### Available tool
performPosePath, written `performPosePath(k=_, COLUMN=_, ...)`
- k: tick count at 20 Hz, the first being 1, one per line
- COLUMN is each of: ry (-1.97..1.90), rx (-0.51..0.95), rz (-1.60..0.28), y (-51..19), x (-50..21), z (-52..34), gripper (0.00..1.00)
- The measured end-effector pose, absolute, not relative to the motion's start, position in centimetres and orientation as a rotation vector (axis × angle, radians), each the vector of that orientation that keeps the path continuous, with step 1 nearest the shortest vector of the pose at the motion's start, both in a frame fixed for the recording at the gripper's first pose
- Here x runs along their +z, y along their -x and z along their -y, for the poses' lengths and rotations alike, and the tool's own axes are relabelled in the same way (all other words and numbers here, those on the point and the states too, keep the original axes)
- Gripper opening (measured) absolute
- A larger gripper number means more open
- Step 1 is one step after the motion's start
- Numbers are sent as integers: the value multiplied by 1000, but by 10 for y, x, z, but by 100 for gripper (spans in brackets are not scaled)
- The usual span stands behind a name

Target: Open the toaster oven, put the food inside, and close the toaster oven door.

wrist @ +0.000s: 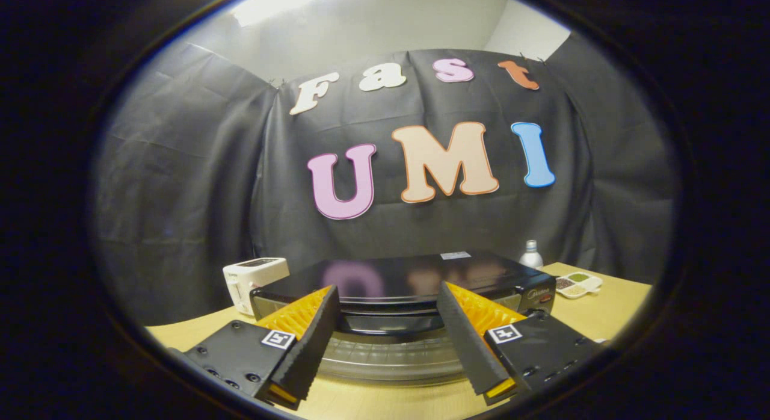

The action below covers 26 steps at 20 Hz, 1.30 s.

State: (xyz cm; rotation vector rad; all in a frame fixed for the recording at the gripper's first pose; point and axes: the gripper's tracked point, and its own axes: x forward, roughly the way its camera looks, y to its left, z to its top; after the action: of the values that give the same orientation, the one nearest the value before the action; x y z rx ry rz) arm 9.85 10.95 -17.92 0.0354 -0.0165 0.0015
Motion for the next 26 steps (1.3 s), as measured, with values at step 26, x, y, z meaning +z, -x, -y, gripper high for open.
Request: performPosePath(k=26, ry=-20, rx=-18, rz=-245, y=38, x=-260, z=-110, gripper=99)
